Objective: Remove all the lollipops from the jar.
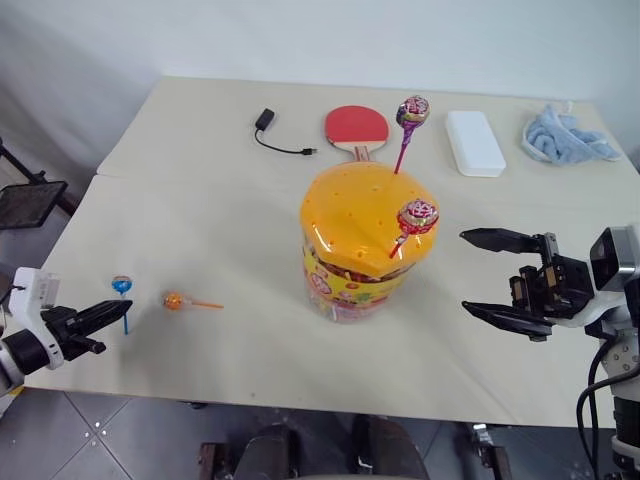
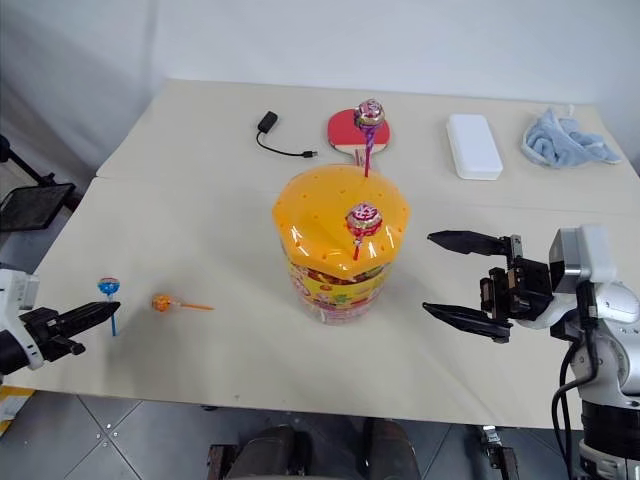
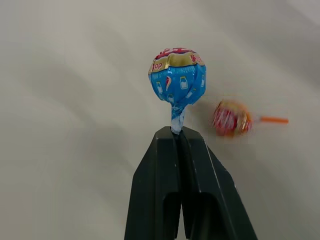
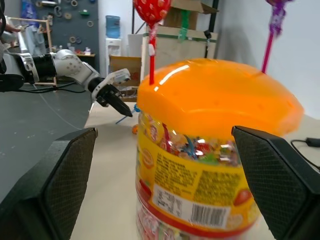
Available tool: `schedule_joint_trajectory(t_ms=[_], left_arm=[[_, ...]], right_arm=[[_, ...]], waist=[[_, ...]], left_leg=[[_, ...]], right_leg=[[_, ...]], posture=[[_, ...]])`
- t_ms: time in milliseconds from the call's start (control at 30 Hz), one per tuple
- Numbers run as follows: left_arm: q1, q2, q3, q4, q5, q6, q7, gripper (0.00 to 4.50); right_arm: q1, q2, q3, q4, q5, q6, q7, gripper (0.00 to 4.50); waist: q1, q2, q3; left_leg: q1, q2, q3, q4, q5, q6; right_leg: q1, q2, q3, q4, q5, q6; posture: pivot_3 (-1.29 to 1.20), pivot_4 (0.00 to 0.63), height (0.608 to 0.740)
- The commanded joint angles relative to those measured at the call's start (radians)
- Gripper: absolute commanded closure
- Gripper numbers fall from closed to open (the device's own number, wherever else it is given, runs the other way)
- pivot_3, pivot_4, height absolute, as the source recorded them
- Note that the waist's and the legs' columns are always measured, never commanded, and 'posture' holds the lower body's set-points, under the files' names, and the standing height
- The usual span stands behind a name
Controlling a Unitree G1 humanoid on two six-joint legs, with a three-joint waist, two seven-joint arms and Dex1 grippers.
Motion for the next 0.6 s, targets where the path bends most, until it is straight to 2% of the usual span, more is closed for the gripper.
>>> schedule_joint_trajectory(t_ms=[33, 67, 100, 267, 400, 467, 500, 600], left_arm=[[-0.012, 0.021, -0.017, 0.01, 0.018, 0.021, 0.015, 4.49], [-0.011, 0.031, -0.023, 0.005, 0.014, 0.046, 0.017, 4.49], [-0.011, 0.035, -0.024, -0.002, 0.008, 0.068, 0.022, 4.0], [0.006, 0.058, -0.016, -0.035, -0.016, 0.132, -0.006, 2.61], [-0.016, 0.056, 0.02, 0.03, 0.014, 0.057, -0.009, 1.35], [-0.006, 0.069, 0.025, 0.076, 0.026, -0.038, -0.096, 0.76], [0.005, 0.071, 0.059, 0.101, 0.007, -0.118, -0.199, 0.56], [0.01, 0.076, 0.139, 0.162, -0.016, -0.301, -0.378, 0.56]], right_arm=[[0.004, 0.001, -0.01, -0.026, 0.0, -0.007, -0.001, 0.0], [0.01, 0.002, -0.013, -0.032, 0.003, -0.001, -0.008, 0.0], [0.016, 0.002, -0.015, -0.037, 0.004, 0.003, -0.015, 0.0], [0.032, -0.007, -0.029, -0.052, 0.007, 0.014, -0.043, 0.0], [0.036, -0.049, -0.055, -0.04, -0.038, 0.067, -0.166, 0.0], [0.043, -0.055, -0.09, -0.044, -0.003, 0.085, -0.179, 0.0], [0.062, -0.072, -0.11, -0.056, 0.01, 0.098, -0.164, 0.0], [0.11, -0.11, -0.137, -0.109, 0.036, 0.134, -0.134, 0.0]], waist=[[-0.009, 0.0, 0.0], [-0.011, 0.0, 0.0], [-0.012, 0.0, 0.0], [-0.011, 0.0, 0.0], [-0.011, 0.001, 0.001], [-0.01, 0.001, 0.001], [-0.01, 0.001, 0.001], [-0.01, 0.001, 0.001]], left_leg=[[0.0, 0.0, 0.0, 0.0, 0.0, 0.0], [0.0, 0.0, 0.001, 0.0, 0.0, 0.0], [0.0, 0.0, 0.001, 0.0, 0.0, 0.001], [0.0, 0.0, 0.002, 0.0, 0.001, 0.001], [0.001, 0.0, 0.002, 0.001, 0.0, 0.001], [0.0, 0.0, 0.002, 0.0, 0.0, 0.001], [0.0, 0.0, 0.002, 0.0, 0.0, 0.0], [-0.001, 0.001, 0.002, 0.0, 0.0, 0.0]], right_leg=[[0.0, 0.0, 0.0, 0.0, 0.0, 0.0], [0.0, 0.0, 0.0, 0.0, 0.0, 0.0], [0.0, 0.0, 0.0, 0.0, 0.0, 0.0], [0.0, 0.0, 0.0, 0.0, 0.0, 0.0], [0.0, -0.001, 0.001, 0.0, 0.0, 0.0], [0.0, -0.001, 0.001, 0.0, 0.0, 0.0], [0.0, -0.001, 0.0, 0.0, 0.0, 0.0], [-0.001, -0.001, 0.0, -0.001, 0.0, 0.0]], posture=[[0.0, 0.15, 0.74], [0.0, 0.15, 0.74], [0.0, 0.15, 0.74], [0.0, 0.15, 0.74], [0.0, 0.15, 0.74], [0.0, 0.15, 0.74], [0.0, 0.15, 0.74], [0.0, 0.15, 0.74]])
